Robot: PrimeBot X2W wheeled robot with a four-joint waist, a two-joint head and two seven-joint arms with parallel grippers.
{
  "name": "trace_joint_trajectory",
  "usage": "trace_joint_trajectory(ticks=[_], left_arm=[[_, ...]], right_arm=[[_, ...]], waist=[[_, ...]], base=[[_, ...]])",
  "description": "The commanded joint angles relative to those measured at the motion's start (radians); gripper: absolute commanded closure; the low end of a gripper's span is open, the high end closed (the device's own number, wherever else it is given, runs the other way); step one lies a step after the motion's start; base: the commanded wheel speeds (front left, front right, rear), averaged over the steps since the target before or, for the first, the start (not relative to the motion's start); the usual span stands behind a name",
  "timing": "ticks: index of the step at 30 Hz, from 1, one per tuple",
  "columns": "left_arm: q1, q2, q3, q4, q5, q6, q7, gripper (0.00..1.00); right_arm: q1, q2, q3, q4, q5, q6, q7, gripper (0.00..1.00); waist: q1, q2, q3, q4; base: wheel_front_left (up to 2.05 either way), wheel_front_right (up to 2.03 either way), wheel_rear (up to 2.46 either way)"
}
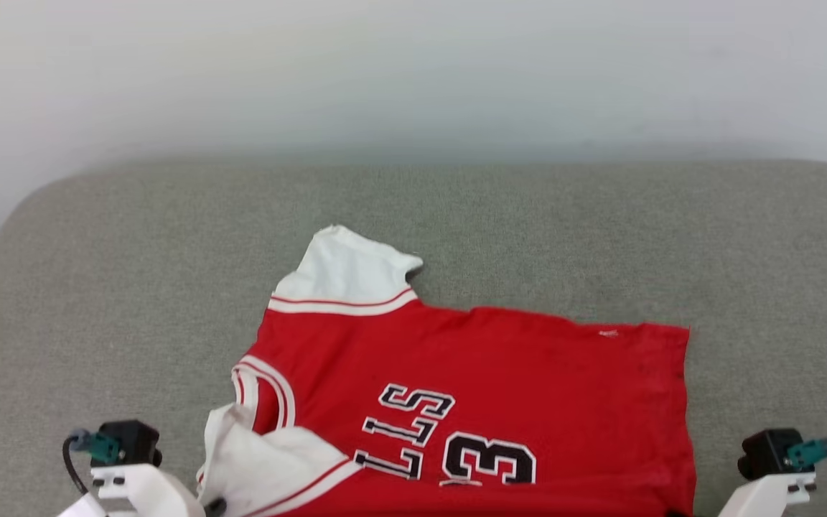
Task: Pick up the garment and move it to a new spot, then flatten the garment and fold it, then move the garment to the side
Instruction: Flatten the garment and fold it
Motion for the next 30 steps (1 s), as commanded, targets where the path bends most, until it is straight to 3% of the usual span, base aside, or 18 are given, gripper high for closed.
trace_joint_trajectory(ticks=[1, 5, 8, 9, 10, 11, 12, 22, 30], left_arm=[[0.038, 0.011, 0.01, -0.016, -0.01, 0.015, 0.003, 1.0], [0.087, 0.019, 0.007, -0.037, -0.02, 0.023, 0.003, 1.0], [0.08, -0.007, -0.003, -0.018, -0.022, 0.018, -0.009, 0.98], [0.074, -0.019, -0.011, -0.006, -0.023, 0.017, -0.005, 0.68], [0.06, -0.028, -0.015, 0.003, -0.021, 0.015, -0.01, 0.58], [0.046, -0.039, -0.013, 0.011, -0.02, 0.011, -0.021, 0.0], [0.037, -0.05, -0.016, 0.025, -0.02, 0.006, -0.026, 0.0], [-0.027, -0.063, -0.017, 0.084, 0.03, -0.031, -0.096, 0.0], [-0.137, -0.085, 0.012, 0.092, 0.116, -0.053, -0.25, 0.0]], right_arm=[[0.035, 0.008, -0.016, -0.014, -0.006, -0.002, 0.014, 1.0], [0.075, 0.037, -0.031, -0.041, -0.015, -0.002, 0.023, 1.0], [0.076, 0.05, -0.043, -0.036, -0.041, -0.002, -0.002, 1.0], [0.074, 0.056, -0.047, -0.026, -0.049, -0.002, -0.017, 1.0], [0.073, 0.069, -0.05, -0.012, -0.051, -0.002, -0.026, 0.88], [0.069, 0.071, -0.048, -0.002, -0.06, -0.001, -0.041, 0.33], [0.063, 0.072, -0.048, 0.007, -0.066, -0.001, -0.056, 0.0], [0.032, 0.082, -0.051, 0.025, -0.101, -0.001, -0.241, 0.0], [-0.027, 0.114, -0.089, -0.054, -0.198, -0.001, -0.507, 0.0]], waist=[[0.0, 0.0, -0.023, 0.001], [0.0, 0.0, -0.025, 0.001], [0.0, 0.0, -0.017, 0.003], [0.0, 0.0, -0.015, 0.003], [0.0, 0.0, -0.011, 0.004], [0.0, 0.0, -0.008, 0.004], [0.0, 0.0, -0.005, 0.004], [0.0, 0.0, 0.003, -0.008], [0.0, 0.0, 0.034, -0.023]], base=[[0.0, 0.0, 0.0], [0.0, 0.0, 0.0], [0.0, 0.0, 0.0], [0.0, 0.0, 0.0], [0.0, 0.0, 0.0], [0.0, 0.0, 0.0], [0.0, 0.0, 0.0], [0.0, 0.0, 0.0], [0.0, 0.0, 0.0]])
